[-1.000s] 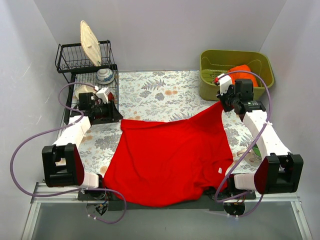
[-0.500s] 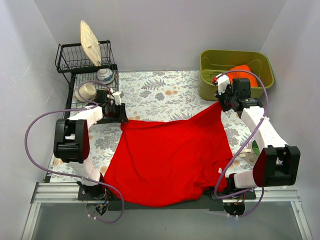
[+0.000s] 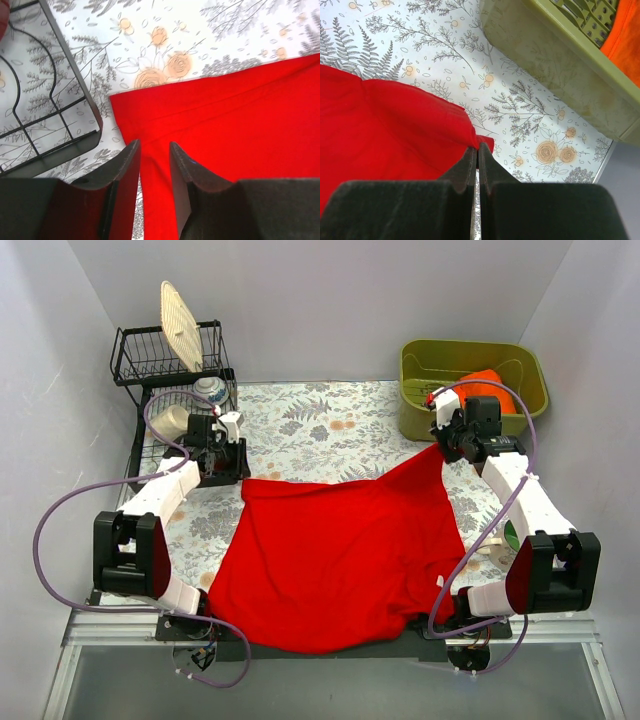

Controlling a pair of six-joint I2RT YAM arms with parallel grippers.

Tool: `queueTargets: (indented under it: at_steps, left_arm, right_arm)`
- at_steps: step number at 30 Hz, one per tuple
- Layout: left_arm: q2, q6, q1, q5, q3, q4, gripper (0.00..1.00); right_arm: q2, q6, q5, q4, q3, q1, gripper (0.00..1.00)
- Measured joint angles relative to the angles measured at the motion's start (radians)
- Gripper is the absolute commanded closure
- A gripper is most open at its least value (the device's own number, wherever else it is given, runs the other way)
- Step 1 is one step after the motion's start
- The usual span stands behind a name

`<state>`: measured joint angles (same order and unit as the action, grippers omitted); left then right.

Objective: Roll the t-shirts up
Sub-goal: Flatten out the T-shirt at the center of the board.

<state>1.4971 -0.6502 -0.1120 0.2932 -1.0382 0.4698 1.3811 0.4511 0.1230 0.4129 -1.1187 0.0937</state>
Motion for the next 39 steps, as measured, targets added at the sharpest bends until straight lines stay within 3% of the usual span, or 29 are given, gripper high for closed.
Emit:
queueTargets:
  at_steps: [5,13,29,39]
  left_arm:
    - [0.003,0.013,-0.013,-0.053,0.035,0.018,0.71]
    - [0.005,0.042,-0.035,-0.101,0.068,0.028,0.61]
    - [0.091,0.089,-0.076,-0.142,0.079,0.015,0.64]
    - [0.103,0.113,-0.080,-0.182,0.079,-0.016,0.61]
  right_arm:
    - [0.015,-0.003,0.011,0.003,-0.019,0.000,0.99]
    - [0.020,-0.003,0.015,0.003,-0.026,0.000,0.99]
    - [0.018,-0.003,0.015,0.002,-0.024,0.000,0.99]
    - [0.014,-0.003,0.015,0.002,-0.015,0.000,0.99]
